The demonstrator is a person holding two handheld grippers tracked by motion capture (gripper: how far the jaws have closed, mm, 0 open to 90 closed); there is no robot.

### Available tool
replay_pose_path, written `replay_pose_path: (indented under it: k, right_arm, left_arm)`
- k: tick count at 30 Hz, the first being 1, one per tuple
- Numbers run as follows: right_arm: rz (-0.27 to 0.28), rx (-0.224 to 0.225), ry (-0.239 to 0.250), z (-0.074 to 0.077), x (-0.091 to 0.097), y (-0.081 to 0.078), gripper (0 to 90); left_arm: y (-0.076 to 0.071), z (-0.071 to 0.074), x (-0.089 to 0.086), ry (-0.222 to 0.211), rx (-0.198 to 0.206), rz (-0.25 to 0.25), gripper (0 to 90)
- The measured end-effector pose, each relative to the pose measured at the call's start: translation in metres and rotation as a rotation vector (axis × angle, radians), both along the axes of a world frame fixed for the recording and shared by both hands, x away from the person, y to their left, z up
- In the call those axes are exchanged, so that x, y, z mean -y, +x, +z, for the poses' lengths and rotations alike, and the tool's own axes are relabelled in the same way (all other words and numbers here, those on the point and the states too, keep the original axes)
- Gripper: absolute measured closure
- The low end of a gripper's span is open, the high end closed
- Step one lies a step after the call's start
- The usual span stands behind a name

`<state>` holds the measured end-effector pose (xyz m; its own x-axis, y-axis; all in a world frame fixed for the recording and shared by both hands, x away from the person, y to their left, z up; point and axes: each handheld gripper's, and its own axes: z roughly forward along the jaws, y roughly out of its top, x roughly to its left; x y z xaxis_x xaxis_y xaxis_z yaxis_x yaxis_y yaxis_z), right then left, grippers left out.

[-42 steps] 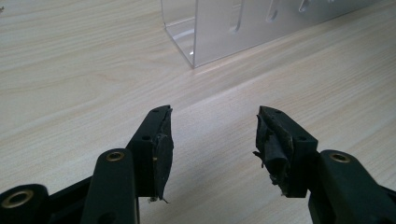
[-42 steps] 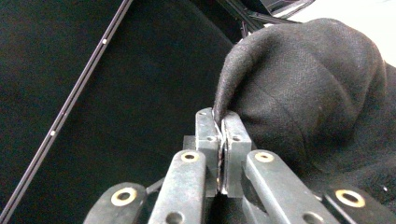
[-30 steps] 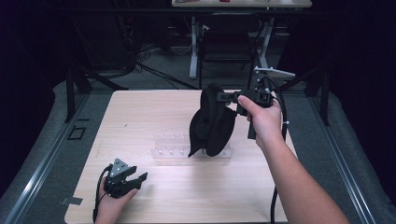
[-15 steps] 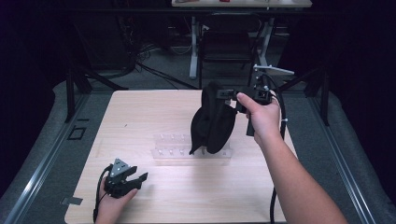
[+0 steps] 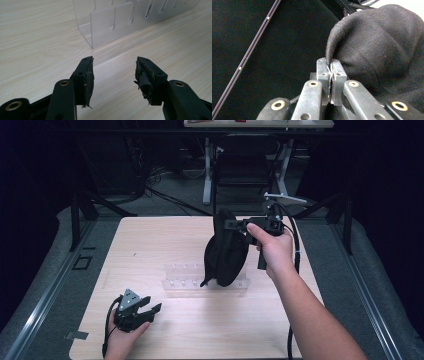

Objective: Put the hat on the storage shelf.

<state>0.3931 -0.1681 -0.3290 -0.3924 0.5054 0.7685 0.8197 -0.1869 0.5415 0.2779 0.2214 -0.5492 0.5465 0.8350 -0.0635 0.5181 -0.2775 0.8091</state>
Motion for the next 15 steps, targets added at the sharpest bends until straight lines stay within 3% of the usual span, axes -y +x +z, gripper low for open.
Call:
replay_pose_path:
  k: [7,15]
  right_arm:
    - [0.013,-0.013,0.020,-0.001,-0.005,0.002,87.6]
    - [0.026,-0.013,0.025,-0.002,-0.012,0.002,87.5]
  left_arm:
    - [-0.003,0.018,0.011,-0.016,0.058,-0.051,54.0]
    - [0.002,0.034,0.021,-0.041,0.077,-0.081,55.8]
